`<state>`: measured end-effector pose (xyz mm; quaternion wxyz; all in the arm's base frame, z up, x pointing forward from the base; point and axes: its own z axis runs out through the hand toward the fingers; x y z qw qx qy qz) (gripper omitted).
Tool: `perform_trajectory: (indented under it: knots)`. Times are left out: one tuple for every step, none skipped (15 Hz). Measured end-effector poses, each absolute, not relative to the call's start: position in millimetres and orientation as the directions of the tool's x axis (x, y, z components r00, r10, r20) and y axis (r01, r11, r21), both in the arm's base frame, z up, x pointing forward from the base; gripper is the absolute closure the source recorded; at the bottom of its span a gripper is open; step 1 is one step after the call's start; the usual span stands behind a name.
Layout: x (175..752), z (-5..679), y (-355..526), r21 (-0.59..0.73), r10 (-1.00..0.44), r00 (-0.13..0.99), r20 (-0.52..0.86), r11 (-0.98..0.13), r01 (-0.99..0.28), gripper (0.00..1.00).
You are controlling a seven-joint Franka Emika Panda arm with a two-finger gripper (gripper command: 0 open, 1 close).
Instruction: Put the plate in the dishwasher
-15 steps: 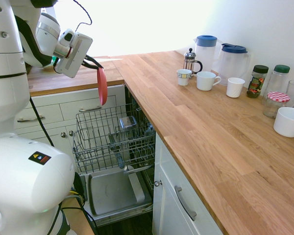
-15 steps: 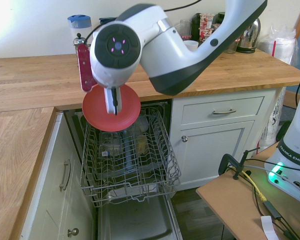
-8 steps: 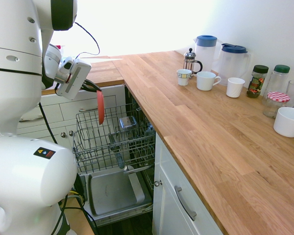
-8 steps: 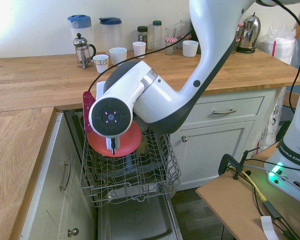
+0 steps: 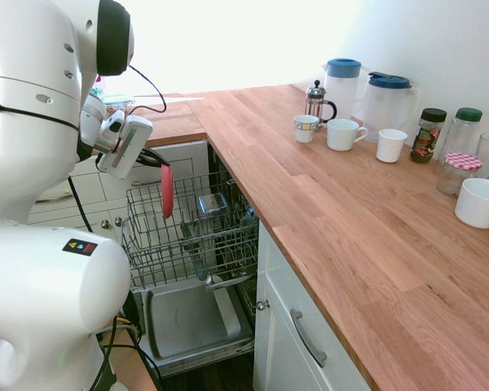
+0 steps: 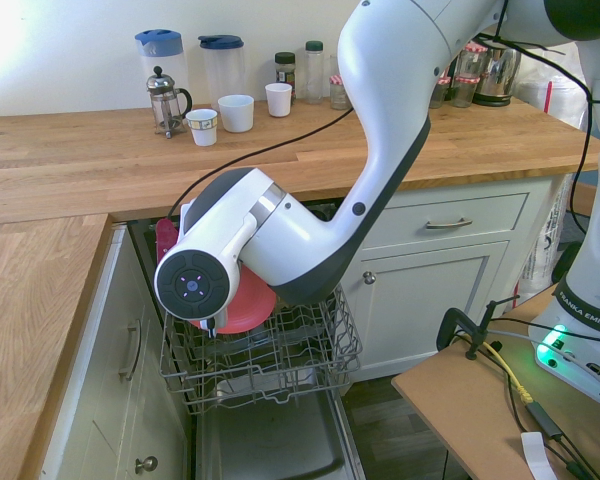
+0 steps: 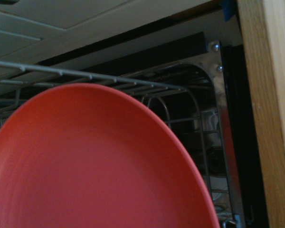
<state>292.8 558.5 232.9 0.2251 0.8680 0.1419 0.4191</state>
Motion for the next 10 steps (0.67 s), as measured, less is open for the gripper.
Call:
perform_trajectory:
  knots:
    - [295.2, 228.8, 557.7, 0.511, 0.433, 0.612, 0.662, -0.858, 0.054, 1.00]
    - [298.1, 224.1, 557.1, 0.514, 0.432, 0.616, 0.658, -0.856, 0.052, 1.00]
    - [300.7, 218.4, 555.6, 0.516, 0.430, 0.621, 0.655, -0.855, 0.049, 1.00]
    - [302.5, 213.6, 555.1, 0.512, 0.425, 0.626, 0.654, -0.858, 0.047, 1.00]
    - [303.8, 208.9, 555.0, 0.508, 0.419, 0.631, 0.653, -0.860, 0.046, 1.00]
    - [305.4, 204.3, 554.1, 0.506, 0.416, 0.635, 0.651, -0.861, 0.045, 1.00]
    - [306.3, 200.5, 553.4, 0.504, 0.412, 0.638, 0.650, -0.863, 0.043, 1.00]
    - [306.8, 197.9, 553.0, 0.500, 0.407, 0.639, 0.652, -0.865, 0.040, 1.00]
    - [306.2, 197.3, 553.9, 0.494, 0.403, 0.639, 0.655, -0.869, 0.041, 1.00]
    - [304.9, 197.6, 556.2, 0.486, 0.400, 0.638, 0.658, -0.873, 0.046, 1.00]
